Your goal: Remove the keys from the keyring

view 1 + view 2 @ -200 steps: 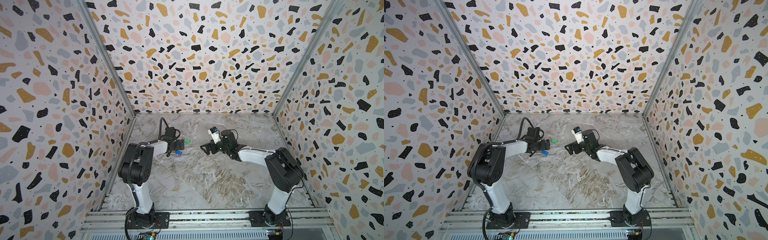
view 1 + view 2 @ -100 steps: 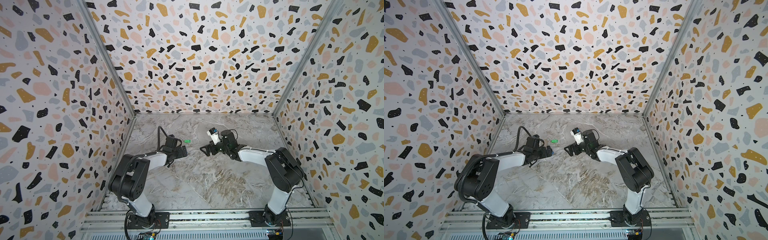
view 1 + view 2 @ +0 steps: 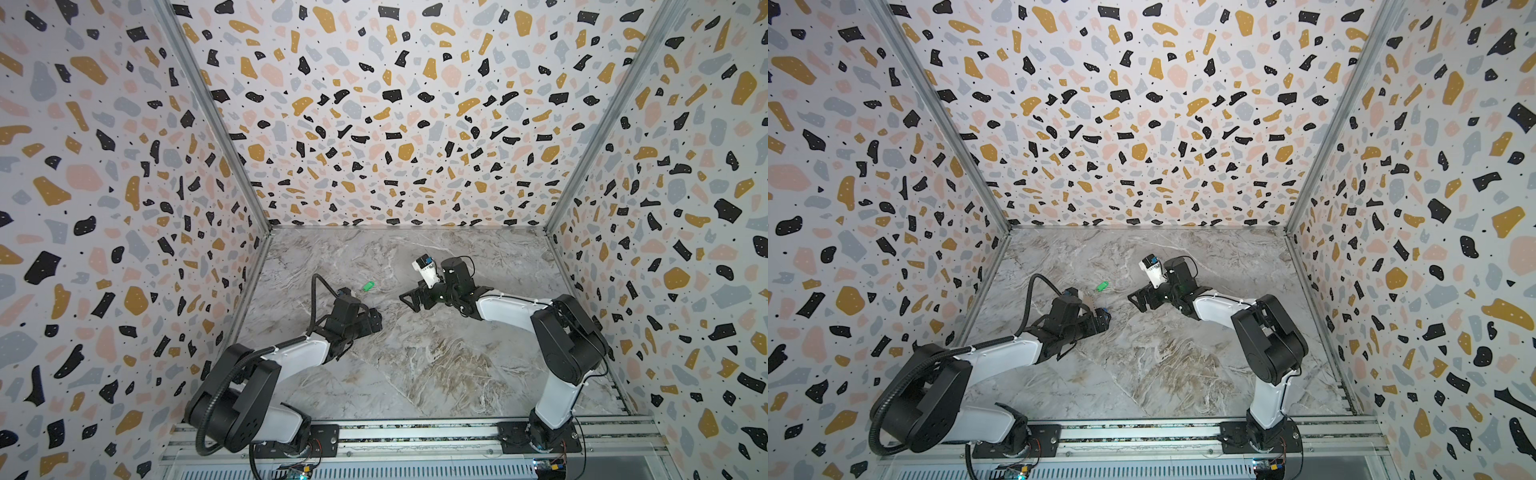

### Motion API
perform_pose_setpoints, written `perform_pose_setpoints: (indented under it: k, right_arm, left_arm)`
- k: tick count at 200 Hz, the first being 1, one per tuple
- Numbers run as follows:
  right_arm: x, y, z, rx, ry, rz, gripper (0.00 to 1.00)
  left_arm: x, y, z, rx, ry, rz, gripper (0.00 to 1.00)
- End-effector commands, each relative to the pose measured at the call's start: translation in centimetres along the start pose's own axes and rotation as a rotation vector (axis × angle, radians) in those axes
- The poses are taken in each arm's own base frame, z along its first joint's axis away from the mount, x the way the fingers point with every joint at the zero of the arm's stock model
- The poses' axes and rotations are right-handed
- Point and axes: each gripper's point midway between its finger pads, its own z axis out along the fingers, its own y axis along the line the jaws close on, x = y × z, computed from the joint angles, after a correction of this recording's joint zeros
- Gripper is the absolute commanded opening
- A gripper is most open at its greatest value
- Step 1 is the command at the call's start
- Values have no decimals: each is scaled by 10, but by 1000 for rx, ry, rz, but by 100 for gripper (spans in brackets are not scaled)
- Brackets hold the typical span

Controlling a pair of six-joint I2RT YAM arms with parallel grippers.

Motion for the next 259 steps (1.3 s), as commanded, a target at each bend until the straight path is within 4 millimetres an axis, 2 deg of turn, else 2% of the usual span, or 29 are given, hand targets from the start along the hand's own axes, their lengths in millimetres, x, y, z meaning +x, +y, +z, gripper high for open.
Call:
perform_pose_setpoints:
  k: [1, 28, 45, 58, 84, 102, 120, 171, 191, 259]
  right_arm:
    - [-48, 3, -10, -11, -90, -111, 100]
    - [-65, -2, -1, -17, -91, -197, 98]
    - [-72, -4, 5, -19, -79, -237, 95]
    - [-76, -5, 8, -18, -83, -243, 92]
    - [-74, -4, 8, -16, -93, -252, 84]
    - [-66, -1, 8, -17, -96, -252, 80]
    - [-56, 2, 5, -22, -91, -258, 71]
    - [-33, 2, 5, -6, -41, -256, 55]
    - [-32, 3, 5, -11, -27, -254, 52]
    - [-32, -1, 8, 6, -13, -252, 49]
  left_arm:
    - [-54, -18, -25, -43, -134, 99, 99]
    - [-95, -21, -41, -115, -176, 214, 99]
    - [-112, -15, -41, -153, -163, 283, 100]
    - [-121, -7, -35, -199, -117, 332, 95]
    - [-118, 3, -12, -203, 30, 423, 74]
    - [-113, 9, 5, -197, 91, 450, 65]
    - [-111, 13, 22, -149, 134, 431, 56]
    - [-113, 24, 57, -80, 190, 399, 31]
    - [-110, 28, 66, -66, 222, 390, 27]
    - [-105, 38, 84, -71, 255, 386, 26]
